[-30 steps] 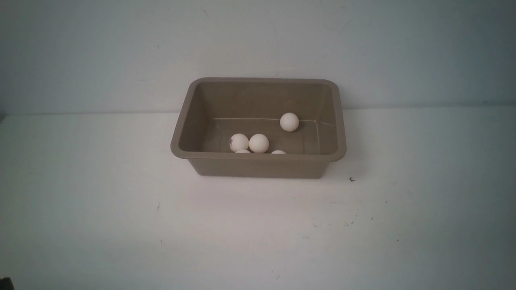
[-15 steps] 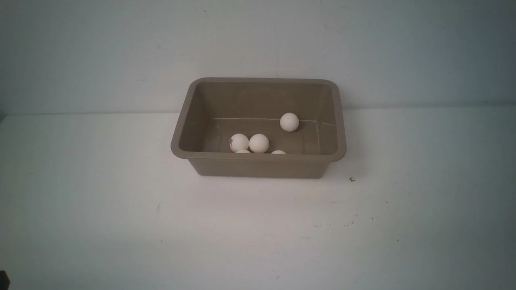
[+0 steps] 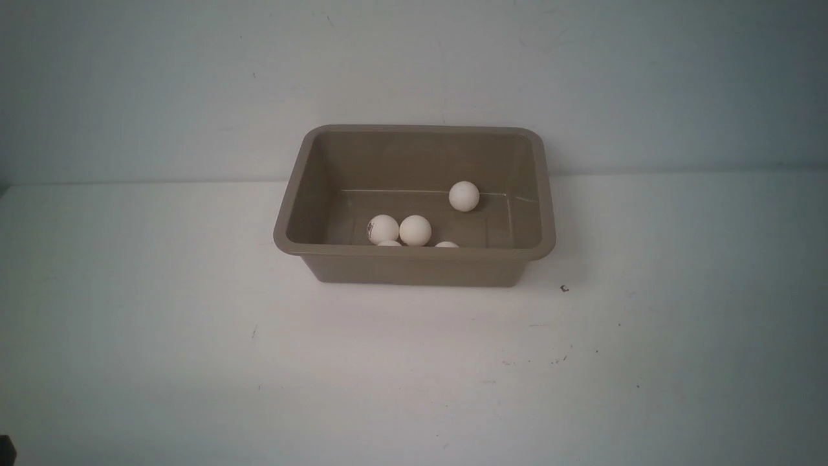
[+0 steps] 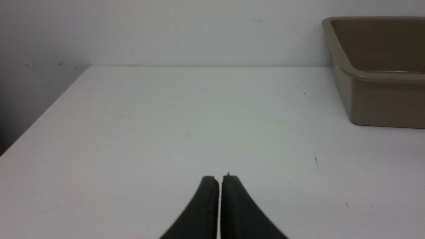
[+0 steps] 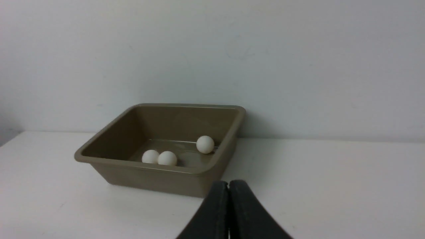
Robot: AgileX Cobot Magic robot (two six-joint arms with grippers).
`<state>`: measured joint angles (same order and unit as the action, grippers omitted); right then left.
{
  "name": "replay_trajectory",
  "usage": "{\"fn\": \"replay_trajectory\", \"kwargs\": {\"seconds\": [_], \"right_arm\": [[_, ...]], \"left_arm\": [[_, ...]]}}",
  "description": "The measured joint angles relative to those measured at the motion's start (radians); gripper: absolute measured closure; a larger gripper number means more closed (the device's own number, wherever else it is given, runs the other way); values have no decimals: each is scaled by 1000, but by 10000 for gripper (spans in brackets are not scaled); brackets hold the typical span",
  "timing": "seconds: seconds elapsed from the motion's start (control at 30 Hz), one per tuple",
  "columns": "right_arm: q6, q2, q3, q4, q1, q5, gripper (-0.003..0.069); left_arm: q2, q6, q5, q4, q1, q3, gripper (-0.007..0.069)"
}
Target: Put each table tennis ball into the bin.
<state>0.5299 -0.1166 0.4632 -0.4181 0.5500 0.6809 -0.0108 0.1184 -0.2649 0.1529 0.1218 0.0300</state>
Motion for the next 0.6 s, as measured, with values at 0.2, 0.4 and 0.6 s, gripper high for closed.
{"fn": "replay_trajectory", "kwargs": {"seconds": [0.2,0.4,0.6], "right_arm": [[-4,25,-277,12,-272,-260,675],[-4,80,-482,-18,-534,-588,675],[6,100,-491,-72,-636,-622,675]], "left_arm": [[0,0,0,0,0,0,629],[0,0,0,0,0,0,629],[0,0,0,0,0,0,629]]}}
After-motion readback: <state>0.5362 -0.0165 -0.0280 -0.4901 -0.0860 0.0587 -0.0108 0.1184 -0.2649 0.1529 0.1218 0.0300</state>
